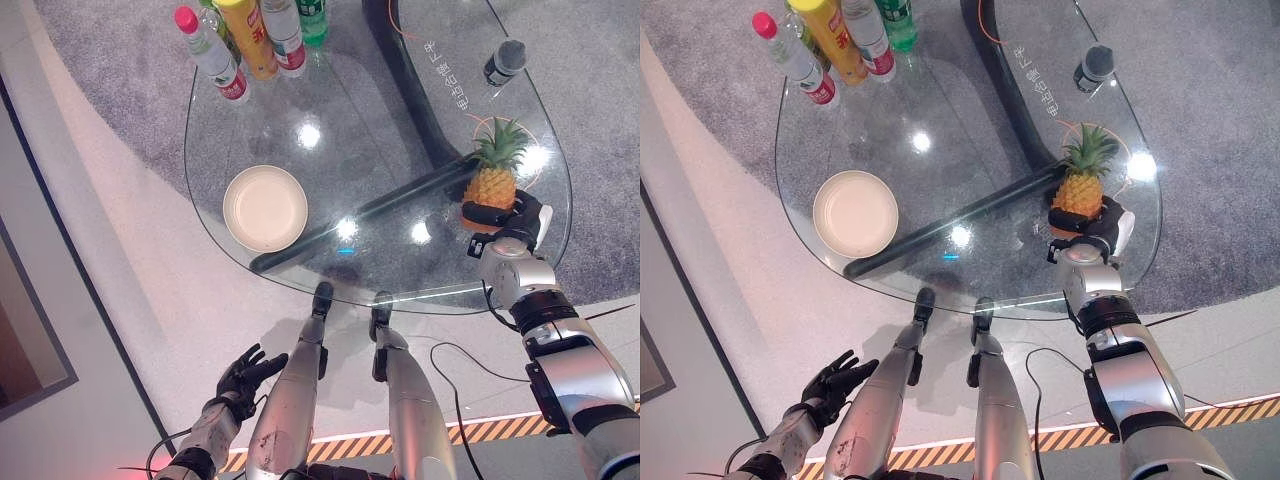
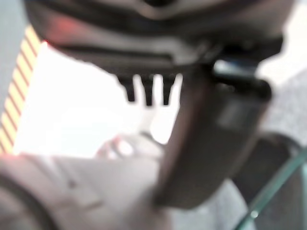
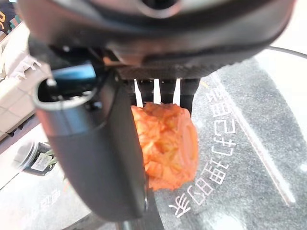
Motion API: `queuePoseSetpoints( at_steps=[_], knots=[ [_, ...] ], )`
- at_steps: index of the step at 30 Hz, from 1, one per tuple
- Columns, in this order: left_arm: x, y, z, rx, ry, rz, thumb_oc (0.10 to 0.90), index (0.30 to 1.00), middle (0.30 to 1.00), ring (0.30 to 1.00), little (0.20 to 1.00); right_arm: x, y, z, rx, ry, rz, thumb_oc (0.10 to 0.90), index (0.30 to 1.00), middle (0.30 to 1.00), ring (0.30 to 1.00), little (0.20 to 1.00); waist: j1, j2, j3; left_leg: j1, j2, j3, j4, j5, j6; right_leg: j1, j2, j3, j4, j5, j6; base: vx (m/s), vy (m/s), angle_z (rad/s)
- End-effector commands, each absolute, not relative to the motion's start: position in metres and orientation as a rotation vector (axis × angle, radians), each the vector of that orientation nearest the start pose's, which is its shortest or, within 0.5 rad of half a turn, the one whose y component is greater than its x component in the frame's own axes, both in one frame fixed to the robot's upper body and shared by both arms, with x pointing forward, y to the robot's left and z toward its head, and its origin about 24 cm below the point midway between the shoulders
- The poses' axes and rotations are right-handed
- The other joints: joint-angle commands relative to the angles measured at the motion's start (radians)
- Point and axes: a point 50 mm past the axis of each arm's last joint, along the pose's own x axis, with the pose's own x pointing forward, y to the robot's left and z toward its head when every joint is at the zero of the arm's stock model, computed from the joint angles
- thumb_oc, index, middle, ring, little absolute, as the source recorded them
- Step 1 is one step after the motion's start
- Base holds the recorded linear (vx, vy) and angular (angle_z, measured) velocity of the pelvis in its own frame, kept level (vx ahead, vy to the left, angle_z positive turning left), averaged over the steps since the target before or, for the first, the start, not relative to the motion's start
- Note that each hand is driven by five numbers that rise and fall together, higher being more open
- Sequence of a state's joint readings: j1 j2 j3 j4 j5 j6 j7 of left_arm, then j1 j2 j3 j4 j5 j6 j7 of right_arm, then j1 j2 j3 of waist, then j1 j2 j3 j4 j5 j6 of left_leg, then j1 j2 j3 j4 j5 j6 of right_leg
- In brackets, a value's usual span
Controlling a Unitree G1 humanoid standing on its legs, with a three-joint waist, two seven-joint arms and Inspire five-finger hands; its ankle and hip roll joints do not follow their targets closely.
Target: Pick up the fruit to the plate
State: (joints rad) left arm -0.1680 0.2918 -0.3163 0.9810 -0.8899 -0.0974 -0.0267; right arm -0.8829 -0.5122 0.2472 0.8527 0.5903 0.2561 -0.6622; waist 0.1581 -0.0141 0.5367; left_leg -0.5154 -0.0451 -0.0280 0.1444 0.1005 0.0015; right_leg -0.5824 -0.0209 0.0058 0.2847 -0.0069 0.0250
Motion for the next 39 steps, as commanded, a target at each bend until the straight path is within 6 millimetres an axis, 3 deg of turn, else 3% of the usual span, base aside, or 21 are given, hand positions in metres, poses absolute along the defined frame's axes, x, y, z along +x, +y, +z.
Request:
queuePoseSetpoints(
  at_steps=[1, 9, 17, 29, 35, 39],
  knots=[
    [0.194, 0.204, -0.117, -0.401, 0.746, 0.212, 0.800, 0.900, 0.900, 0.900, 0.900, 0.389, -0.245, 0.139, -0.156, 0.211, -0.576, 0.100, 0.300, 0.300, 0.300, 0.200, 0.000, 0.027, -0.017, -0.045, -0.073, -0.062, 0.108, -0.099, 0.028, 0.008, -0.028, -0.101, -0.047, 0.053, 0.022, 0.00, 0.000, 0.00],
    [0.203, 0.207, -0.108, -0.411, 0.656, 0.225, 0.800, 0.900, 0.900, 0.900, 0.900, 0.388, -0.244, 0.138, -0.134, 0.177, -0.544, 0.100, 0.300, 0.300, 0.300, 0.200, 0.001, 0.033, -0.017, -0.021, -0.073, -0.061, 0.099, -0.104, 0.028, 0.028, -0.026, -0.101, -0.050, 0.048, 0.021, 0.00, 0.000, 0.00],
    [0.225, 0.213, -0.082, -0.444, 0.468, 0.289, 0.800, 0.900, 0.900, 0.900, 0.900, 0.381, -0.217, 0.154, -0.071, -0.026, -0.443, 0.100, 0.300, 0.300, 0.300, 0.200, -0.019, 0.021, -0.017, 0.005, -0.068, -0.062, 0.087, -0.102, 0.025, 0.052, -0.023, -0.093, -0.055, 0.044, 0.025, -0.01, -0.012, 0.00],
    [0.245, 0.233, -0.037, -0.511, 0.137, 0.416, 0.800, 0.900, 0.900, 0.900, 0.900, 0.347, -0.182, 0.172, -0.094, -0.257, -0.272, 0.100, 0.300, 0.300, 0.300, 0.200, -0.057, 0.007, -0.017, 0.099, -0.060, -0.058, 0.058, -0.105, 0.025, 0.146, -0.014, -0.071, -0.077, 0.027, 0.023, -0.01, -0.021, 0.00],
    [0.255, 0.234, -0.001, -0.552, -0.071, 0.334, 0.800, 0.900, 0.900, 0.900, 0.900, 0.330, -0.161, 0.181, -0.169, -0.368, -0.084, 0.100, 0.300, 0.300, 0.300, 0.200, -0.061, 0.009, -0.017, 0.151, -0.057, -0.067, 0.044, -0.101, 0.020, 0.211, -0.013, -0.076, -0.097, 0.020, 0.019, -0.01, -0.055, 0.00],
    [0.261, 0.224, 0.026, -0.582, -0.164, 0.186, 0.800, 0.900, 0.900, 0.900, 0.900, 0.322, -0.153, 0.186, -0.206, -0.405, 0.022, 0.100, 0.300, 0.300, 0.300, 0.200, -0.055, 0.010, -0.017, 0.179, -0.054, -0.072, 0.037, -0.100, 0.017, 0.246, -0.012, -0.086, -0.106, 0.017, 0.017, 0.00, -0.061, 0.02]
  ],
)
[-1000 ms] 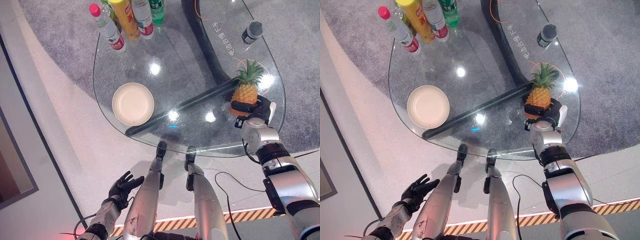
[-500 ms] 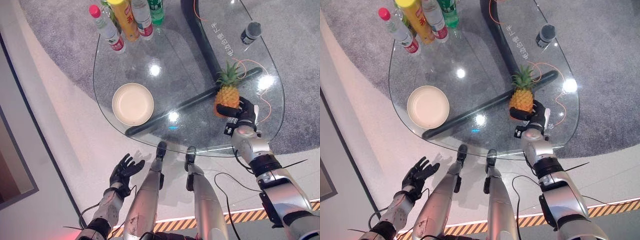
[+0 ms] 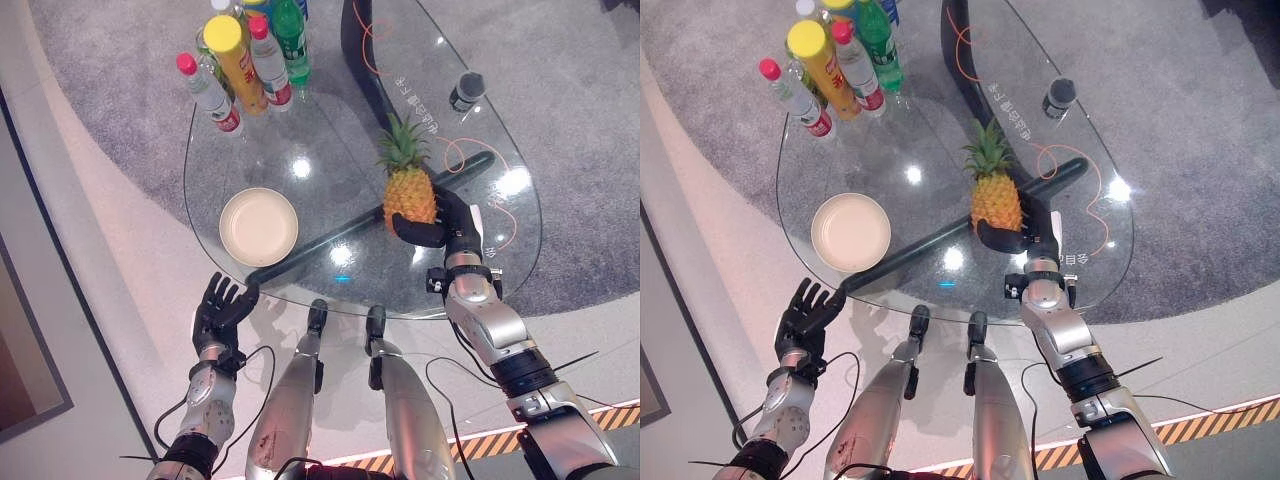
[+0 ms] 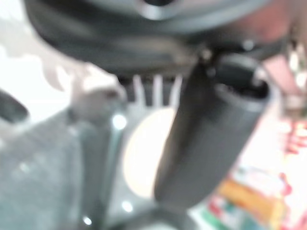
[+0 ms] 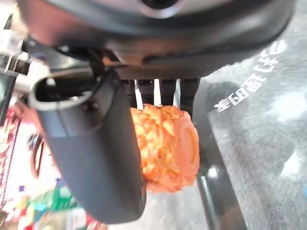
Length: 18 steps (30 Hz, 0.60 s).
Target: Pick up the fruit to the plate
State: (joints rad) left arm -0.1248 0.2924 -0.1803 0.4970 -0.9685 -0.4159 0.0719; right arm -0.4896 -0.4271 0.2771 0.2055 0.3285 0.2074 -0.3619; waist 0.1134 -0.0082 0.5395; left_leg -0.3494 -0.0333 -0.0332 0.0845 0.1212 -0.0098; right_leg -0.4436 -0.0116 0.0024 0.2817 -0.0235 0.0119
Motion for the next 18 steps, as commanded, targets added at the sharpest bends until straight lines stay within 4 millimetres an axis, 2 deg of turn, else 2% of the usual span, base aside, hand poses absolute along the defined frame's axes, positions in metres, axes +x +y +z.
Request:
queuePoseSetpoints(
  at_steps=[1, 5, 10, 18],
  knots=[
    [0.262, 0.221, 0.032, -0.597, -0.179, 0.136, 0.800, 0.900, 0.900, 0.900, 0.900, 0.320, -0.150, 0.187, -0.218, -0.417, 0.047, 0.100, 0.300, 0.300, 0.300, 0.200, -0.009, 0.004, -0.019, 0.016, -0.067, -0.069, 0.098, -0.120, 0.028, 0.113, -0.021, -0.085, -0.105, 0.034, 0.030, -0.01, -0.065, 0.02],
    [0.265, 0.206, 0.052, -0.632, -0.225, -0.044, 0.800, 0.900, 0.900, 0.900, 0.900, 0.314, -0.142, 0.194, -0.258, -0.455, 0.139, 0.100, 0.300, 0.300, 0.300, 0.200, -0.006, 0.007, -0.019, 0.022, -0.068, -0.075, 0.104, -0.120, 0.028, 0.127, -0.020, -0.091, -0.106, 0.032, 0.028, 0.00, -0.037, 0.06],
    [0.268, 0.178, 0.084, -0.678, -0.269, -0.302, 0.800, 0.900, 0.900, 0.900, 0.900, 0.303, -0.121, 0.205, -0.334, -0.523, 0.334, 0.100, 0.300, 0.300, 0.300, 0.200, -0.005, 0.010, -0.019, 0.027, -0.069, -0.079, 0.106, -0.116, 0.029, 0.137, -0.015, -0.093, -0.107, 0.033, 0.028, 0.00, -0.018, 0.04],
    [0.269, 0.151, 0.116, -0.785, -0.290, -0.540, 0.800, 0.900, 0.900, 0.900, 0.900, 0.291, -0.100, 0.206, -0.405, -0.557, 0.500, 0.100, 0.300, 0.300, 0.300, 0.200, -0.007, 0.003, -0.019, 0.024, -0.074, -0.077, 0.108, -0.116, 0.035, 0.135, -0.012, -0.086, -0.108, 0.035, 0.033, 0.00, 0.000, 0.00]
  ],
)
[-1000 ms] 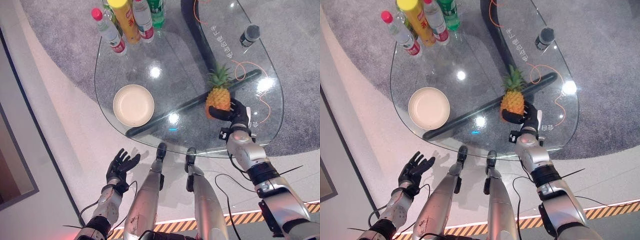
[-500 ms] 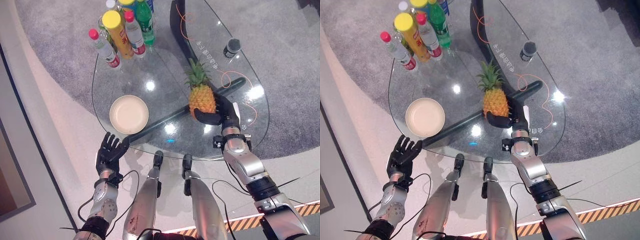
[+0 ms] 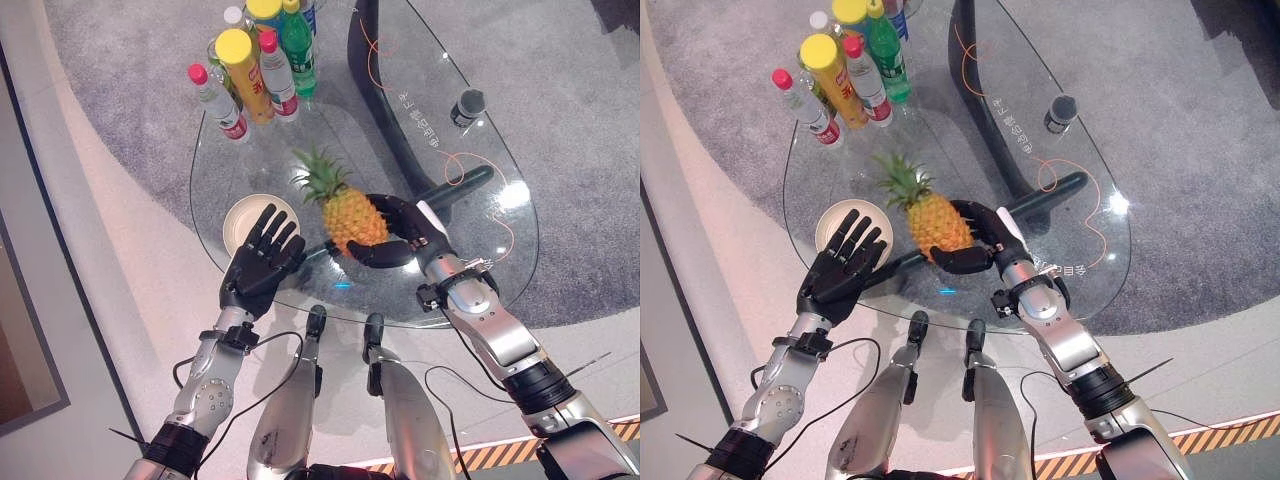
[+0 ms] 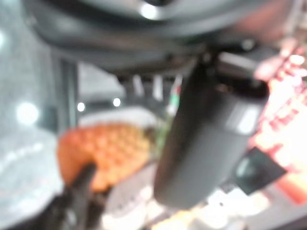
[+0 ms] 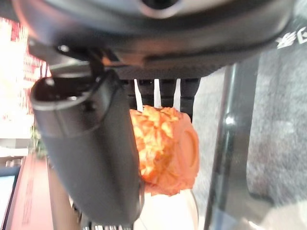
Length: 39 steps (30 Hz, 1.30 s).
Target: Pick up the fruit to the plate
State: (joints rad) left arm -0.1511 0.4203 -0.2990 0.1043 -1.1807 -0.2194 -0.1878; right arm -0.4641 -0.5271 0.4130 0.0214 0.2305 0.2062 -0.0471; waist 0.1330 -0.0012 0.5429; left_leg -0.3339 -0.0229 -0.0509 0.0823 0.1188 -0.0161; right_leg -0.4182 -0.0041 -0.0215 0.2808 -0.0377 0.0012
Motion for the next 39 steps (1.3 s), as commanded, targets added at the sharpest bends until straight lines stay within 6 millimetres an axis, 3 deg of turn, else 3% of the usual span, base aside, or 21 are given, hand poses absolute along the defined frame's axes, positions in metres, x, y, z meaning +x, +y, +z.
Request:
queuePoseSetpoints(
  at_steps=[1, 10, 21, 31, 39],
  knots=[
    [0.268, 0.148, 0.118, -0.797, -0.289, -0.566, 0.800, 0.900, 0.900, 0.900, 0.900, 0.289, -0.099, 0.206, -0.412, -0.563, 0.513, 0.100, 0.300, 0.300, 0.300, 0.200, -0.027, -0.005, -0.023, 0.007, -0.085, -0.059, 0.110, -0.113, 0.042, 0.108, -0.020, -0.061, -0.108, 0.051, 0.044, 0.00, 0.000, 0.00],
    [0.267, 0.133, 0.129, -0.806, -0.273, -0.672, 0.800, 0.900, 0.900, 0.900, 0.900, 0.278, -0.081, 0.206, -0.453, -0.583, 0.659, 0.100, 0.300, 0.300, 0.300, 0.200, -0.028, -0.010, -0.023, -0.001, -0.090, -0.065, 0.111, -0.111, 0.047, 0.097, -0.016, -0.042, -0.106, 0.056, 0.050, 0.00, -0.002, 0.01],
    [0.266, 0.133, 0.141, -0.863, -0.352, -0.658, 0.800, 0.900, 0.900, 0.900, 0.900, 0.261, -0.052, 0.181, -0.578, -0.495, 0.969, 0.100, 0.300, 0.300, 0.300, 0.200, -0.012, -0.022, -0.023, 0.000, -0.090, -0.082, 0.110, -0.108, 0.044, 0.103, -0.016, -0.035, -0.105, 0.054, 0.052, 0.01, -0.007, 0.04],
    [0.268, 0.129, 0.134, -0.925, -0.300, -0.608, 0.800, 0.900, 0.900, 0.900, 0.900, 0.242, -0.026, 0.195, -0.513, -0.604, 1.121, 0.100, 0.300, 0.300, 0.300, 0.200, 0.001, -0.032, -0.023, 0.003, -0.096, -0.112, 0.105, -0.109, 0.048, 0.108, -0.005, -0.018, -0.113, 0.056, 0.050, 0.00, -0.018, 0.04],
    [0.271, 0.126, 0.130, -0.970, -0.320, -0.529, 0.800, 0.900, 0.900, 0.900, 0.900, 0.237, -0.010, 0.190, -0.519, -0.579, 1.200, 0.100, 0.300, 0.300, 0.300, 0.200, 0.013, -0.029, -0.023, 0.010, -0.096, -0.120, 0.102, -0.108, 0.044, 0.113, -0.005, -0.021, -0.108, 0.049, 0.046, 0.00, -0.004, 0.01]
  ],
)
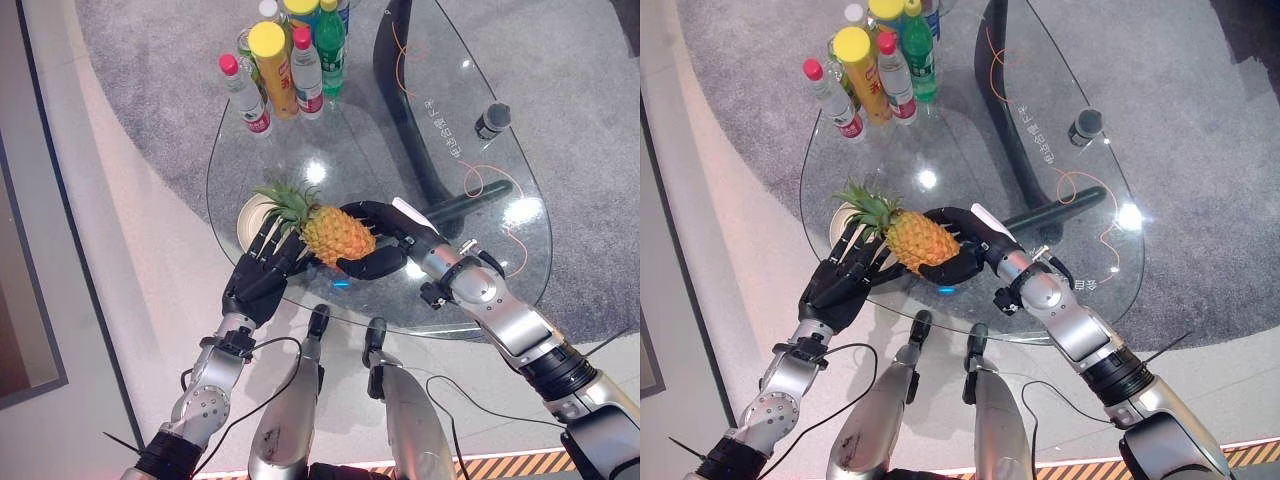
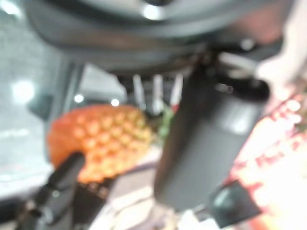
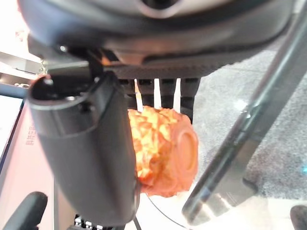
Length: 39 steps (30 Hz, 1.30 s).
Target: Pick up the fruit to the plate
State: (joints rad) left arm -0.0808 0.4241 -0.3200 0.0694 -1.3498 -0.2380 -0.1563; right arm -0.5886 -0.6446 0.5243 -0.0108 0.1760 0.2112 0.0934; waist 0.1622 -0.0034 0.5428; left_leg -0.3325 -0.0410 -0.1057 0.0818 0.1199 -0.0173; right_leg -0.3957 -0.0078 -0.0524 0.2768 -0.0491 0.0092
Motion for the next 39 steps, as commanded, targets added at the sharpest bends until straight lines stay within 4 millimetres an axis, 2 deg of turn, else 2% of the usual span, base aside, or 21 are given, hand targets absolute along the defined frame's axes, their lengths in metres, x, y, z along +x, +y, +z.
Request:
queuePoseSetpoints(
  at_steps=[1, 8, 11, 20, 28, 33, 38, 39],
  knots=[
    [0.273, 0.126, 0.129, -0.964, -0.316, -0.508, 0.800, 0.900, 0.900, 0.900, 0.900, 0.238, -0.009, 0.190, -0.520, -0.582, 1.200, 0.100, 0.300, 0.300, 0.300, 0.200, -0.015, -0.028, -0.023, 0.009, -0.078, -0.066, 0.103, -0.108, 0.045, 0.090, -0.002, 0.008, -0.103, 0.060, 0.038, 0.01, -0.026, 0.09],
    [0.286, 0.129, 0.121, -0.883, -0.263, -0.380, 0.800, 0.900, 0.900, 0.900, 0.900, 0.247, -0.002, 0.197, -0.514, -0.599, 1.164, 0.100, 0.300, 0.300, 0.300, 0.200, -0.005, -0.037, -0.023, 0.013, -0.076, -0.077, 0.102, -0.107, 0.040, 0.096, -0.003, -0.009, -0.102, 0.058, 0.040, 0.01, -0.042, 0.10],
    [0.292, 0.135, 0.112, -0.894, -0.228, -0.317, 0.800, 0.900, 0.900, 0.900, 0.900, 0.255, -0.003, 0.200, -0.490, -0.608, 1.081, 0.100, 0.300, 0.300, 0.300, 0.200, -0.001, -0.042, -0.023, 0.017, -0.075, -0.079, 0.100, -0.108, 0.039, 0.102, -0.002, -0.019, -0.104, 0.056, 0.041, 0.03, -0.062, 0.08],
    [0.294, 0.140, 0.104, -0.924, -0.234, -0.272, 0.800, 0.900, 0.900, 0.900, 0.900, 0.275, -0.021, 0.202, -0.444, -0.594, 0.861, 0.100, 0.300, 0.300, 0.300, 0.200, -0.015, -0.038, -0.023, 0.017, -0.068, -0.073, 0.096, -0.108, 0.034, 0.097, -0.001, -0.029, -0.103, 0.054, 0.035, 0.00, -0.011, 0.01],
    [0.293, 0.138, 0.101, -0.932, -0.242, -0.279, 0.800, 0.900, 0.900, 0.900, 0.900, 0.276, -0.030, 0.199, -0.437, -0.580, 0.805, 0.100, 0.300, 0.300, 0.300, 0.200, -0.031, -0.032, -0.023, 0.007, -0.065, -0.065, 0.101, -0.108, 0.033, 0.080, -0.003, -0.027, -0.093, 0.054, 0.036, 0.00, 0.000, 0.00],
    [0.294, 0.137, 0.100, -0.941, -0.244, -0.276, 0.800, 0.900, 0.900, 0.900, 0.900, 0.281, -0.037, 0.200, -0.425, -0.592, 0.690, 0.100, 0.300, 0.300, 0.300, 0.200, -0.040, -0.026, -0.023, 0.005, -0.064, -0.058, 0.101, -0.109, 0.035, 0.073, -0.004, -0.025, -0.090, 0.054, 0.037, 0.00, 0.008, -0.03],
    [0.295, 0.138, 0.098, -0.951, -0.249, -0.259, 0.800, 0.900, 0.900, 0.900, 0.900, 0.290, -0.057, 0.203, -0.409, -0.630, 0.489, 0.100, 0.300, 0.300, 0.300, 0.200, -0.053, -0.023, -0.023, 0.010, -0.063, -0.045, 0.099, -0.114, 0.038, 0.074, -0.004, -0.020, -0.087, 0.052, 0.039, 0.00, 0.014, -0.02],
    [0.295, 0.138, 0.098, -0.955, -0.253, -0.252, 0.800, 0.900, 0.900, 0.900, 0.900, 0.291, -0.066, 0.207, -0.396, -0.653, 0.415, 0.100, 0.300, 0.300, 0.300, 0.200, -0.061, -0.023, -0.023, 0.010, -0.063, -0.040, 0.101, -0.115, 0.039, 0.073, -0.004, -0.018, -0.086, 0.052, 0.040, 0.00, 0.033, -0.01]
  ],
)
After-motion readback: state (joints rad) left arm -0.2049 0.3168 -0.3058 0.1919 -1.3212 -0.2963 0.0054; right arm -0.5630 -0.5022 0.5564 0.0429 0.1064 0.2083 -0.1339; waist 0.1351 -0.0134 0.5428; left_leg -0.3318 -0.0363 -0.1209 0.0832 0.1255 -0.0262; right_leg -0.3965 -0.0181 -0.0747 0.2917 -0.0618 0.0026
